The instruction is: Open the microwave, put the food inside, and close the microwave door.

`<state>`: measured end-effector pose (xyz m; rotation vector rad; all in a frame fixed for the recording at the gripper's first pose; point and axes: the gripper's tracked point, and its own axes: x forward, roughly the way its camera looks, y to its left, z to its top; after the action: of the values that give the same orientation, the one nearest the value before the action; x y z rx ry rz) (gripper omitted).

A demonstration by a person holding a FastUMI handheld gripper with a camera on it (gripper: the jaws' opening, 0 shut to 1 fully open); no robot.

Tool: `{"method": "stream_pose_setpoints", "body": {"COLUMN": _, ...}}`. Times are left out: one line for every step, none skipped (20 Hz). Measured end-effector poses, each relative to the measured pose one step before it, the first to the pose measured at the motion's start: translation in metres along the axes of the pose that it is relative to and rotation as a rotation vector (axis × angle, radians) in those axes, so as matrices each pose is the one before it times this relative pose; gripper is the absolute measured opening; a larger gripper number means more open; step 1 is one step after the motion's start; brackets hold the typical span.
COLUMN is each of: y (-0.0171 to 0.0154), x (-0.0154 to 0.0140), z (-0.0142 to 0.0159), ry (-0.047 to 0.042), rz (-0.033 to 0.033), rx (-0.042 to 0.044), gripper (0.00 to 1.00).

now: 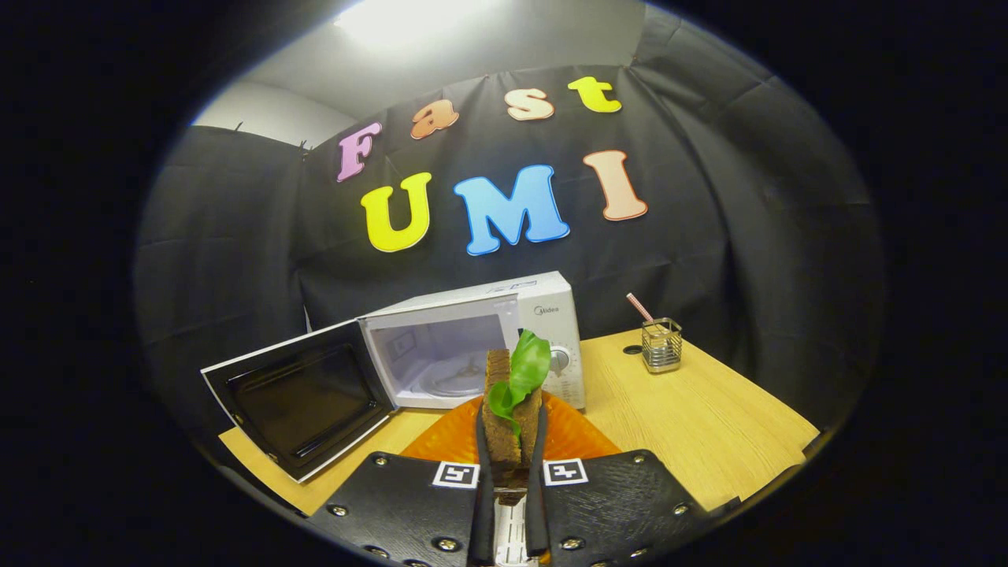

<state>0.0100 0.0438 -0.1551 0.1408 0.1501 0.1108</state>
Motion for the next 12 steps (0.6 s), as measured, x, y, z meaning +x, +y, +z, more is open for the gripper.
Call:
{"method": "stream_pose_setpoints", "body": {"y": 0.00336, "x": 0.00701, "z": 0.00202, "ry": -0.00728, "rz": -0.00324, "rx": -0.01823, "gripper": 0.15}}
{"method": "stream_pose_setpoints", "body": {"y": 0.00409, "x": 0.00711, "z": 0.00152, "ry": -0.00449, "rz": -0.00483, "rx": -0.01726, "gripper": 0.15}}
{"method": "stream_pose_setpoints", "body": {"y": 0.00369, "x": 0.0066, "z": 0.00073, "ry": -0.00347, "rz": -0.00431, "rx": -0.0134, "gripper": 0.15}}
{"method": "stream_pose_setpoints", "body": {"y": 0.00448, "x": 0.00586, "z": 0.00002, "ry": -0.0005, "rz": 0.00072, "rx": -0.00791, "gripper": 0.15}}
{"method": "stream_pose_setpoints", "body": {"y": 0.00571, "x": 0.00761, "z": -0.00349, "ry": 0.00939, "rz": 0.00786, "rx": 0.00425, "gripper": 0.15}}
{"method": "stream_pose_setpoints", "body": {"y": 0.00536, "x": 0.00692, "z": -0.00259, "ry": 0.01175, "rz": 0.01457, "rx": 0.01457, "gripper": 0.15}}
{"method": "stream_pose_setpoints", "body": {"y": 0.00462, "x": 0.00739, "z": -0.00124, "ry": 0.00949, "rz": 0.01298, "rx": 0.01518, "gripper": 0.15}}
{"method": "stream_pose_setpoints", "body": {"y": 0.00208, "x": 0.007, "z": -0.00176, "ry": 0.00915, "rz": 0.00138, "rx": 0.0106, "gripper": 0.15}}
{"method": "stream_pose_setpoints", "body": {"y": 0.00151, "x": 0.00704, "z": -0.00044, "ry": 0.00086, "rz": -0.00427, "rx": -0.00778, "gripper": 0.15}}
{"method": "stream_pose_setpoints", "body": {"y": 0.00105, "x": 0.00776, "z": 0.00083, "ry": -0.00229, "rz": -0.00991, "rx": -0.01399, "gripper": 0.15}}
{"method": "stream_pose_setpoints", "body": {"y": 0.00036, "x": 0.00799, "z": 0.00231, "ry": -0.00821, "rz": -0.01053, "rx": -0.00402, "gripper": 0.15}}
{"method": "stream_pose_setpoints", "body": {"y": 0.0022, "x": 0.00802, "z": 0.00107, "ry": -0.00218, "rz": -0.00325, "rx": -0.00039, "gripper": 0.16}}
